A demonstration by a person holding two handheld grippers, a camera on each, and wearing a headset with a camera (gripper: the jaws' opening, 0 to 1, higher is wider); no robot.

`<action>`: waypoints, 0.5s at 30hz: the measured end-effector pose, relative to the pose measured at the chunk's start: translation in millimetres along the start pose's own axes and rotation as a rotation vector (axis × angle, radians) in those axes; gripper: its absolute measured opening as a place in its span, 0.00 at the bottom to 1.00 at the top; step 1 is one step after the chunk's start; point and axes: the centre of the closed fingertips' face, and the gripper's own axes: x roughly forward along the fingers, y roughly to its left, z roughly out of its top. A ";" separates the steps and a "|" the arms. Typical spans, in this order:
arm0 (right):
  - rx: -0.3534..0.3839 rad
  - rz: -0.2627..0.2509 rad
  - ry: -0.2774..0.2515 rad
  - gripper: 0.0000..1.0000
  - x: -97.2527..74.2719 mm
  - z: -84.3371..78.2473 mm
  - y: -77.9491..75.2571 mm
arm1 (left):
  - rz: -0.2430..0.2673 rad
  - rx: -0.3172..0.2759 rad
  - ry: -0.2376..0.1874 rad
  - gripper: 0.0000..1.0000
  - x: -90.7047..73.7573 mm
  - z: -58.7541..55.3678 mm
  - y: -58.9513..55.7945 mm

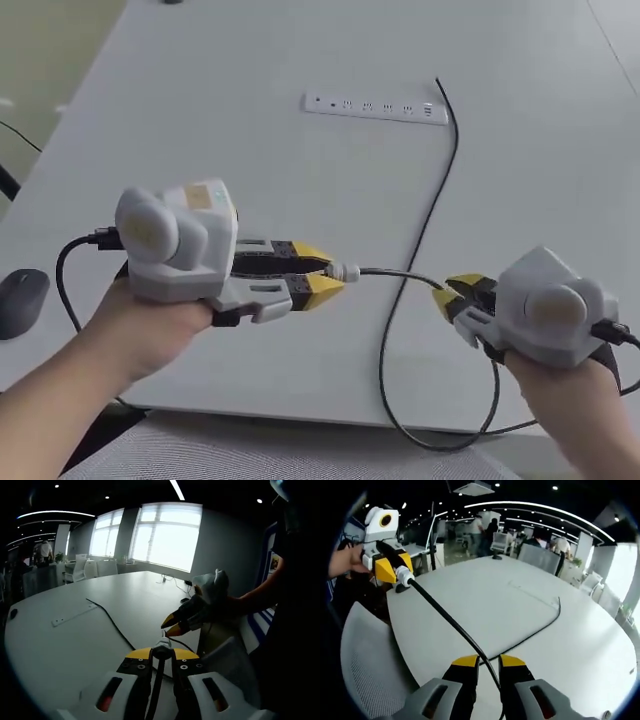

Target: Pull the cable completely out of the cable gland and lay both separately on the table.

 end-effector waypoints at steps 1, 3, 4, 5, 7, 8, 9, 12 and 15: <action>-0.037 0.024 -0.015 0.15 -1.1 6.5 6.6 | 0.000 0.002 0.005 0.15 0.3 -0.8 0.5; -0.115 0.049 -0.013 0.19 -3.4 13.0 16.9 | -0.002 0.003 0.007 0.15 0.9 -1.6 1.4; -0.155 0.055 -0.008 0.19 -4.1 14.7 20.9 | -0.003 0.003 0.006 0.15 1.0 -1.6 1.5; -0.225 0.064 0.000 0.18 -5.5 17.2 27.9 | -0.005 0.002 0.006 0.15 1.1 -2.2 1.7; -0.283 0.070 -0.016 0.17 -7.5 25.1 36.2 | -0.007 0.002 0.008 0.15 1.0 -2.9 2.0; -0.309 0.076 -0.026 0.17 -9.4 31.4 41.4 | -0.007 0.002 0.006 0.15 0.7 -2.9 2.1; -0.317 0.081 -0.037 0.17 -11.2 38.2 46.8 | -0.008 0.001 0.004 0.15 0.3 -2.5 2.0; -0.362 0.096 -0.073 0.16 -13.3 55.6 57.9 | -0.009 -0.002 0.001 0.15 -0.3 -2.1 2.4; -0.419 0.111 -0.088 0.15 -12.2 66.4 68.5 | -0.011 -0.003 -0.003 0.15 -0.5 -1.4 1.6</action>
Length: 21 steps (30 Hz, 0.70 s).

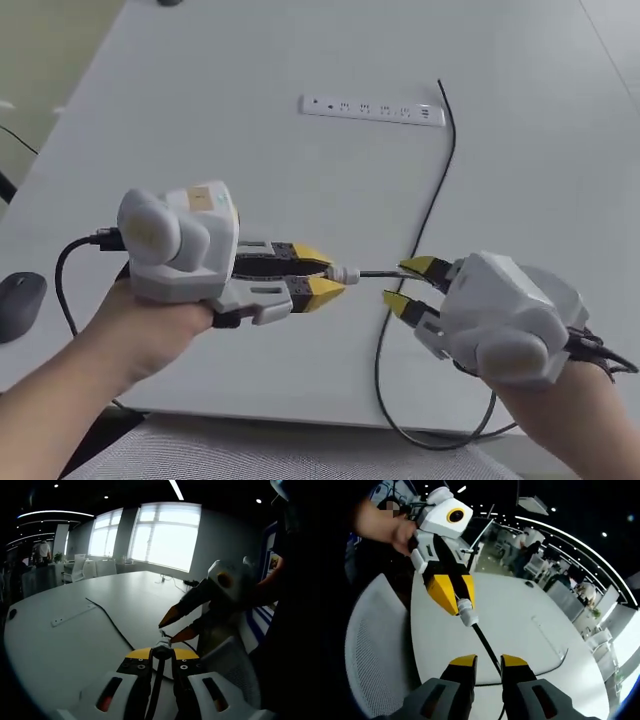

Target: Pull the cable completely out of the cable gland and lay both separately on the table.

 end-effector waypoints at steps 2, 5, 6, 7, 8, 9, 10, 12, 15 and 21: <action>-0.024 0.010 -0.009 0.14 2.9 5.2 3.6 | -0.002 0.000 -0.002 0.15 -0.1 0.6 -0.5; -0.074 0.012 -0.005 0.11 8.9 8.5 7.7 | -0.007 0.000 -0.003 0.15 0.2 0.9 -1.5; -0.074 0.013 -0.006 0.11 9.7 9.6 8.1 | -0.007 0.002 -0.001 0.15 0.3 0.7 -1.7; -0.072 0.014 -0.008 0.11 9.6 11.3 8.1 | -0.010 0.001 0.000 0.15 0.3 0.6 -2.1; -0.070 0.014 -0.015 0.10 9.7 13.8 8.4 | -0.010 0.000 -0.001 0.15 0.4 0.8 -2.2; -0.071 0.013 -0.020 0.09 9.5 14.9 8.4 | -0.010 0.000 0.000 0.15 0.3 0.5 -2.0; -0.075 0.011 -0.023 0.08 9.5 16.4 8.5 | -0.009 0.002 0.001 0.15 0.3 0.3 -1.7; -0.080 0.011 -0.025 0.06 9.2 17.8 8.6 | -0.010 -0.001 0.001 0.15 0.3 -0.3 -1.5; -0.091 0.009 -0.031 0.03 8.4 19.9 8.5 | -0.013 -0.004 0.003 0.15 0.4 -1.3 -1.8; -0.041 0.024 -0.015 0.02 9.2 15.1 10.7 | -0.020 0.003 0.011 0.15 2.6 -3.7 -3.3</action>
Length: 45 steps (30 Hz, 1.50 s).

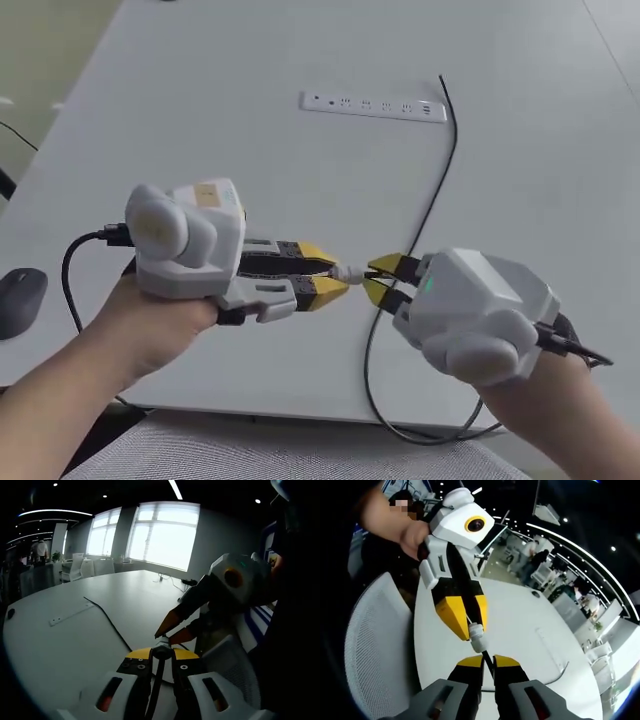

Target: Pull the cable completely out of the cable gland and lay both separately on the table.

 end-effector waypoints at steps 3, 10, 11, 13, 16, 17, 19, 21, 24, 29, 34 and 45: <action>0.040 0.003 0.004 0.02 -0.4 -1.8 -0.4 | -0.003 0.000 0.000 0.15 0.8 0.0 -0.3; 0.124 -0.004 0.032 0.01 -0.7 -14.3 -6.9 | -0.001 0.003 -0.002 0.15 -0.6 0.5 1.9; 0.153 -0.004 0.033 0.01 -1.2 -16.4 -8.0 | -0.001 0.002 -0.002 0.15 -0.9 0.6 2.1; 0.166 -0.008 0.039 0.01 -1.4 -20.0 -9.9 | -0.001 0.003 -0.002 0.15 -1.2 0.4 2.5; 0.195 -0.007 0.051 0.01 -1.1 -28.8 -11.6 | -0.002 0.004 0.001 0.15 -0.9 -0.4 2.4; 0.214 -0.007 0.052 0.01 -1.4 -31.8 -12.7 | -0.002 0.005 0.001 0.15 -0.7 -0.1 2.2; 0.253 -0.010 0.057 0.01 -2.3 -37.6 -15.1 | -0.003 0.005 -0.001 0.15 -0.4 0.7 2.1; 0.266 -0.015 0.063 0.01 -2.8 -42.5 -17.5 | -0.003 0.004 -0.005 0.15 -0.2 1.7 2.1; 0.330 -0.020 0.067 0.01 -3.7 -51.6 -19.8 | -0.003 0.004 -0.007 0.15 0.0 2.5 2.2; 0.396 -0.027 0.081 0.01 -3.9 -64.8 -22.2 | -0.004 0.005 -0.011 0.15 0.2 3.3 1.7; 0.476 -0.047 0.097 0.01 -4.4 -79.2 -26.6 | -0.005 0.005 -0.015 0.15 0.0 5.0 0.9; 0.632 -0.072 0.151 0.02 -1.9 -115.4 -25.6 | -0.008 0.010 -0.020 0.15 1.3 5.9 -1.5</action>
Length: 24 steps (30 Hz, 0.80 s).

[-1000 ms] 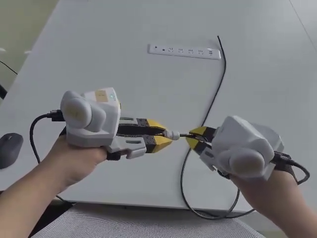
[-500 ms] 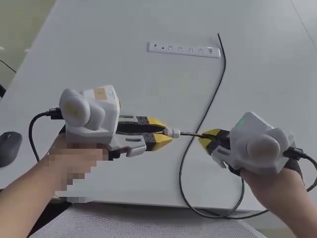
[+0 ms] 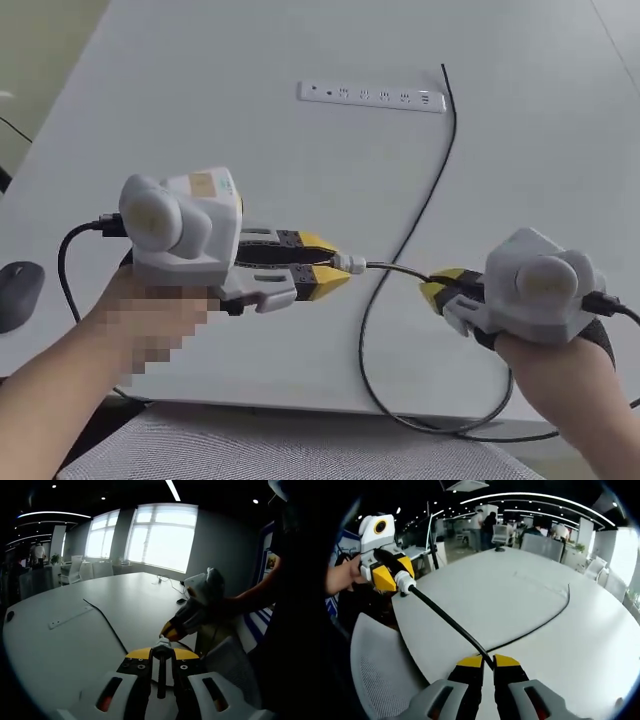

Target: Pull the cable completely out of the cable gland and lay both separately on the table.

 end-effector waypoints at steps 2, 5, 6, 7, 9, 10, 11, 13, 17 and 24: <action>0.035 -0.007 0.013 0.02 1.7 -7.0 -3.8 | 0.000 0.000 0.000 0.15 0.0 -0.1 -0.3; 0.061 -0.009 0.020 0.02 3.1 -12.8 -6.7 | 0.001 -0.001 0.001 0.15 -0.5 -0.3 -0.2; 0.067 -0.007 0.020 0.02 3.6 -14.0 -6.7 | 0.001 -0.001 0.001 0.15 -0.7 -0.4 -0.2; 0.067 -0.005 0.018 0.02 3.6 -13.7 -6.0 | 0.001 -0.001 0.002 0.15 -0.7 -0.5 -0.4; 0.059 -0.007 0.022 0.02 3.6 -13.3 -5.0 | 0.000 0.001 0.004 0.15 -0.4 -0.8 -0.9; 0.056 -0.008 0.023 0.02 4.0 -13.4 -4.8 | -0.001 0.000 0.003 0.15 -0.2 -0.7 -1.2; 0.055 -0.008 0.024 0.02 4.3 -13.5 -4.8 | -0.001 -0.001 0.002 0.15 -0.1 -0.6 -1.2; 0.054 -0.010 0.019 0.02 4.2 -12.8 -5.2 | 0.000 -0.001 0.001 0.15 0.0 0.0 -1.0; 0.037 -0.010 0.010 0.03 3.4 -11.8 -6.1 | -0.003 0.003 0.002 0.15 -0.3 1.2 -1.9; -0.029 -0.028 -0.018 0.03 0.2 -7.4 -9.8 | -0.008 0.004 0.006 0.15 -1.0 0.4 -2.6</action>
